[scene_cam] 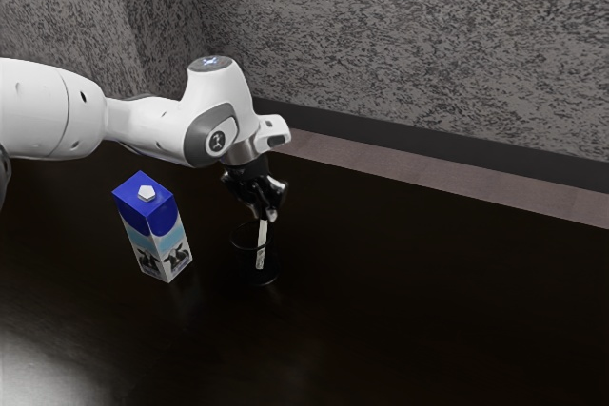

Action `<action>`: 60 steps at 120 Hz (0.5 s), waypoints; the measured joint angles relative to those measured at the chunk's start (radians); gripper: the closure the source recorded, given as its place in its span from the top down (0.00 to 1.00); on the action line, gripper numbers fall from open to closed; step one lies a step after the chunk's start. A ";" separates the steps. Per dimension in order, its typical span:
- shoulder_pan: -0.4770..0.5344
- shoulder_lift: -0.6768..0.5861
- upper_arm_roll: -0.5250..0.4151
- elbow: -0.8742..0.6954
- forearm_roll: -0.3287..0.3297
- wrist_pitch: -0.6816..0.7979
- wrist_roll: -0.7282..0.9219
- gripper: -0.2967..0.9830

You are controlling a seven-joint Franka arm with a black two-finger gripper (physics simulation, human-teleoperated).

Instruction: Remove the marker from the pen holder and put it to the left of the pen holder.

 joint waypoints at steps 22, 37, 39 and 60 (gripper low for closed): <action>-0.001 0.000 0.000 0.000 0.006 -0.002 0.041 0.21; -0.008 -0.008 0.001 0.000 0.016 -0.005 0.055 0.18; -0.009 -0.012 0.001 0.000 0.017 -0.007 0.056 0.18; -0.011 -0.111 0.027 0.000 0.033 -0.052 0.066 0.16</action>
